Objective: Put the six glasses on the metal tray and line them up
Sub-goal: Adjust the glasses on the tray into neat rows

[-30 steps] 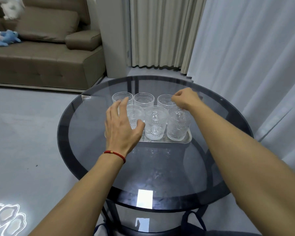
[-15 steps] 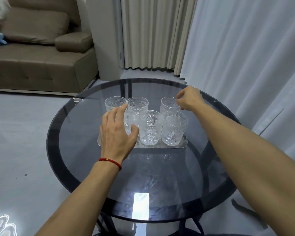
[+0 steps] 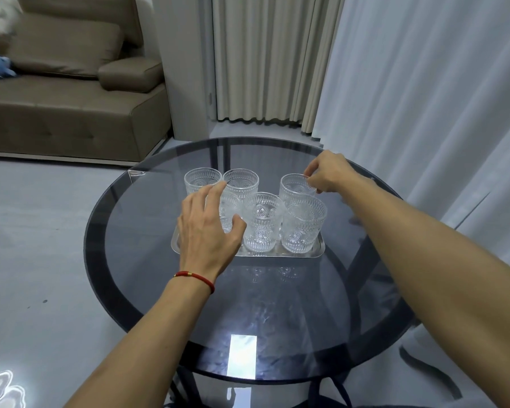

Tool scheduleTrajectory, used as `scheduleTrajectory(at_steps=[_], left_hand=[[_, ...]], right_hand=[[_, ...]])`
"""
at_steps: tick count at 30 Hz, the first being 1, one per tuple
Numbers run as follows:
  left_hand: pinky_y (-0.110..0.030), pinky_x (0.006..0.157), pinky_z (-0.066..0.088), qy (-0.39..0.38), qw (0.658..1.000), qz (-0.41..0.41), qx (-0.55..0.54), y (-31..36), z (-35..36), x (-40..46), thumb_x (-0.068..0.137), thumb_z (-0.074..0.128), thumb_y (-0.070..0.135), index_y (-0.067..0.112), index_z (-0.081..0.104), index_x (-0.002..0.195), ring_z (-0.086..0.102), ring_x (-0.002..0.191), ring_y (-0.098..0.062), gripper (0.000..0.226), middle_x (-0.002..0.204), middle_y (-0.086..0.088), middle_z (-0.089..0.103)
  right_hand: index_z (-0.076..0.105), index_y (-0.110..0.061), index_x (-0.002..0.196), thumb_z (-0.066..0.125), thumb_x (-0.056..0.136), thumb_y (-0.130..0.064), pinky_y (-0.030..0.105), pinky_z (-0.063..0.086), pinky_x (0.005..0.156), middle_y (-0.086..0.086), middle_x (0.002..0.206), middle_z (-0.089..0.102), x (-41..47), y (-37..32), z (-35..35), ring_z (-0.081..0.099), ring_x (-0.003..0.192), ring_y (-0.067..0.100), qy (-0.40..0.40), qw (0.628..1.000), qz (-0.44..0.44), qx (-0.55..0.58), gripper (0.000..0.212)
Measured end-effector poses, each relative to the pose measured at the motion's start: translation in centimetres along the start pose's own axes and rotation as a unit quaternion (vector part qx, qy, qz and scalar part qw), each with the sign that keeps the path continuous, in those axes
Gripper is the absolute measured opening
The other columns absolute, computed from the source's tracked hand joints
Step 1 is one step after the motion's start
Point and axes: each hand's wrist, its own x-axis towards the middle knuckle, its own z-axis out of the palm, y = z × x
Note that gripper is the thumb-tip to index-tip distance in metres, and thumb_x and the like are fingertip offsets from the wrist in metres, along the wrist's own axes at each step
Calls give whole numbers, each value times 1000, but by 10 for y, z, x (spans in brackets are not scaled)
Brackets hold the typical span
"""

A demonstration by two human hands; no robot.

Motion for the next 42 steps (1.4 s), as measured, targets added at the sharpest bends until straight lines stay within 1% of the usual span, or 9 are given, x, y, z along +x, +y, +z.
scheduleTrajectory(at_steps=[4, 7, 10, 13, 15, 21, 28, 32, 42], left_hand=[[-45, 104, 43, -5, 1000, -2, 3, -1, 0, -1, 85, 62, 30, 23, 48, 141, 41, 131, -25, 58, 140, -2, 54], [-48, 106, 41, -12, 1000, -5, 11, -1, 0, 0, 85, 62, 32, 24, 50, 139, 39, 135, -24, 55, 142, -1, 52], [-51, 107, 40, -21, 999, -13, 20, -2, 1, 0, 86, 61, 34, 25, 52, 137, 38, 137, -23, 53, 144, -1, 51], [-51, 106, 40, -21, 999, -17, 19, -2, 0, -1, 86, 61, 35, 25, 53, 136, 37, 137, -23, 52, 143, -1, 51], [-50, 106, 40, -17, 1000, -15, 19, -1, -1, -2, 85, 62, 36, 25, 53, 136, 38, 136, -22, 52, 142, -1, 51], [-46, 104, 41, -1, 1000, -11, 8, -1, -9, 1, 84, 62, 34, 23, 55, 133, 39, 134, -22, 51, 140, -1, 53], [-46, 104, 40, -5, 1000, -17, 7, -2, -10, 1, 85, 62, 34, 22, 54, 134, 38, 135, -22, 52, 141, -3, 52], [-46, 104, 40, -3, 1000, -20, 2, 0, -10, 1, 84, 61, 34, 22, 54, 134, 38, 135, -22, 52, 141, -3, 52], [-49, 108, 41, -5, 1000, -24, 2, 4, -8, 0, 85, 60, 36, 22, 54, 135, 38, 136, -23, 52, 143, -4, 51]], right_hand=[[76, -14, 110, 61, 92, -2, 35, 60, 71, 11, 91, 73, -2, 0, -3, 72, 81, 20, -30, 999, -7, -22, 27], [70, -15, 123, 58, 93, -15, 44, 57, 93, 13, 119, 70, -4, -6, -3, 67, 106, 32, -19, 998, -31, -60, 33], [66, -20, 132, 54, 94, -23, 46, 50, 103, 10, 134, 67, -7, -29, 5, 61, 122, 33, 11, 988, -127, -85, 40], [66, -26, 132, 47, 98, -14, 50, 44, 108, 3, 143, 61, -8, -61, 22, 54, 132, 29, -44, 965, -239, -104, 40], [65, -34, 131, 42, 98, -4, 53, 38, 108, -3, 152, 50, -7, -76, 30, 44, 140, 28, -83, 946, -261, -174, 50], [65, -38, 131, 38, 89, 9, 56, 30, 106, -2, 157, 41, 2, -75, 28, 33, 146, 27, -114, 935, -240, -234, 69], [75, -36, 114, 31, 85, 13, 54, 32, 117, -1, 156, 45, 12, -52, 20, 37, 146, 27, -119, 951, -213, -189, 72], [77, -29, 115, 33, 83, 15, 46, 34, 118, 2, 154, 50, 12, -44, 17, 42, 143, 26, -121, 954, -215, -171, 70], [75, -34, 118, 34, 84, 12, 48, 36, 117, 2, 154, 50, 4, -37, 14, 41, 144, 25, -130, 957, -207, -158, 70]])
